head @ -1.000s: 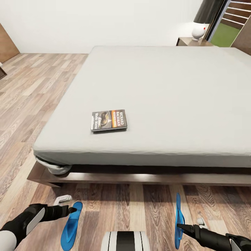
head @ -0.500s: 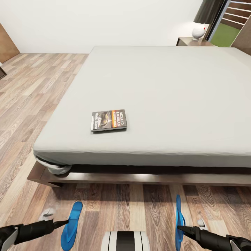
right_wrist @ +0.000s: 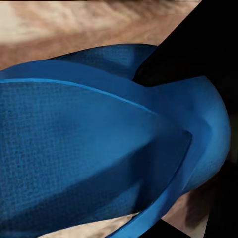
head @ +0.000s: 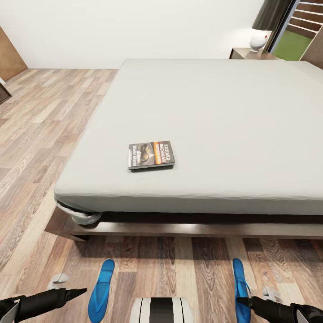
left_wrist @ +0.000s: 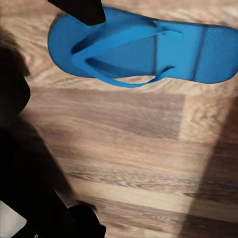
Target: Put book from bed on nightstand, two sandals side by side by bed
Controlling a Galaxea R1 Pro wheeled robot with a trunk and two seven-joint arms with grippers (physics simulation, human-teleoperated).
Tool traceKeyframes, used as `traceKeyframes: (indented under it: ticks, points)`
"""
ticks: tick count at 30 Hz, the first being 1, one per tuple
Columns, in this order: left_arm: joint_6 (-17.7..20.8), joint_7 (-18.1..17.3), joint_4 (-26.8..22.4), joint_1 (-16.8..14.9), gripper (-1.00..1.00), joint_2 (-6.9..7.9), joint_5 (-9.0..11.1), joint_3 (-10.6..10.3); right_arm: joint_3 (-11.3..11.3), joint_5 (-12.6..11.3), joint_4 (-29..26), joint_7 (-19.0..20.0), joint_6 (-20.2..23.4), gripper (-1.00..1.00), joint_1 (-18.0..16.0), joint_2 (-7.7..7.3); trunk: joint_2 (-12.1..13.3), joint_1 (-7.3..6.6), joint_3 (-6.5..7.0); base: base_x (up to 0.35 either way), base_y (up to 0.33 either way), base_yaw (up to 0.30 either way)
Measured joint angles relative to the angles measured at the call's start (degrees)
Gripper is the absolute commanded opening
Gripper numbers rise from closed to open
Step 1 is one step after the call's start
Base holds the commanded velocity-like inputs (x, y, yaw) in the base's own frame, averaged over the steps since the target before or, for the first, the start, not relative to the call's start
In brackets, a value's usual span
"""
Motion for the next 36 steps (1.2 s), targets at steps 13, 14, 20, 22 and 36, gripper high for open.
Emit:
traceKeyframes:
  ticks: [13,14,20,22,36]
  points:
    - [-0.07,0.00,-0.01,0.00,1.00,-0.17,-0.06,-0.06,0.04,0.21,-0.20,-17.99,-1.03,-1.00,0.01,0.19,0.00,0.00,0.00,0.000,0.283,0.000]
    - [-0.07,0.00,-0.02,0.00,1.00,-0.18,-0.06,-0.06,0.09,0.18,-0.23,-20.25,-1.03,-1.00,0.01,0.26,0.00,0.00,0.00,0.000,0.284,0.000]
    - [-0.15,0.37,0.01,0.00,1.00,-0.20,-0.14,-0.07,0.12,0.03,0.08,-32.08,-10.24,-1.00,-0.01,0.42,0.00,0.00,0.00,0.000,0.284,0.000]
    - [-0.15,0.36,0.00,0.00,1.00,-0.19,-0.20,-0.07,0.18,0.05,0.15,-34.95,-12.07,-1.00,-0.02,0.42,0.00,0.00,0.00,0.000,0.284,0.000]
    - [-0.16,0.44,0.00,0.00,1.00,-0.86,-0.24,-0.15,0.09,0.05,0.30,-42.86,-14.53,-1.00,-0.03,0.50,0.00,0.00,0.00,0.000,0.284,0.000]
